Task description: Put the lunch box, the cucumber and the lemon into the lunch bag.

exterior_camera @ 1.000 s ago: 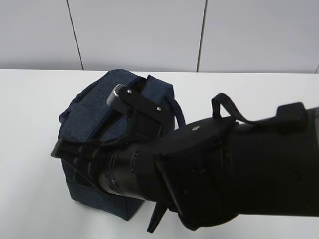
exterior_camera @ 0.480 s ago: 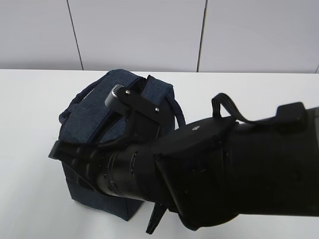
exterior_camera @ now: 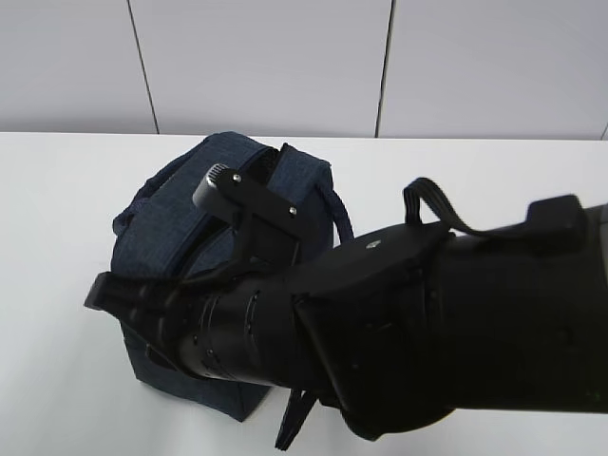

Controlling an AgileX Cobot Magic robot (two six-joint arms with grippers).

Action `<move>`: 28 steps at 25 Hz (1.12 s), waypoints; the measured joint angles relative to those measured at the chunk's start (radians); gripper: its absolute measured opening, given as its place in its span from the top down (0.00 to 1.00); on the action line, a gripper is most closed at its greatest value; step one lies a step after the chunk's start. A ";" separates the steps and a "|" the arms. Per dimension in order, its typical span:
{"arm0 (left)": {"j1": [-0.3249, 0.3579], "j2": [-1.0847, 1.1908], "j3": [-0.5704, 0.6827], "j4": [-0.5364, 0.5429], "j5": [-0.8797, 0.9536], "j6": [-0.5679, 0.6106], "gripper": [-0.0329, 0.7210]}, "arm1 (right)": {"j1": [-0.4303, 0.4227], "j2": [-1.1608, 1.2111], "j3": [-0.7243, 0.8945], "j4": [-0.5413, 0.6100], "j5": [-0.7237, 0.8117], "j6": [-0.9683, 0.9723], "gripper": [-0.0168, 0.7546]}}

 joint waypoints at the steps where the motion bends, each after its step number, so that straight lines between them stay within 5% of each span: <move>1: 0.000 0.000 0.000 -0.003 0.000 0.000 0.48 | 0.000 0.000 0.000 0.000 0.005 -0.002 0.98; 28: 0.000 0.000 0.000 0.005 -0.002 0.000 0.48 | -0.001 -0.110 0.000 -0.002 0.095 -0.097 0.98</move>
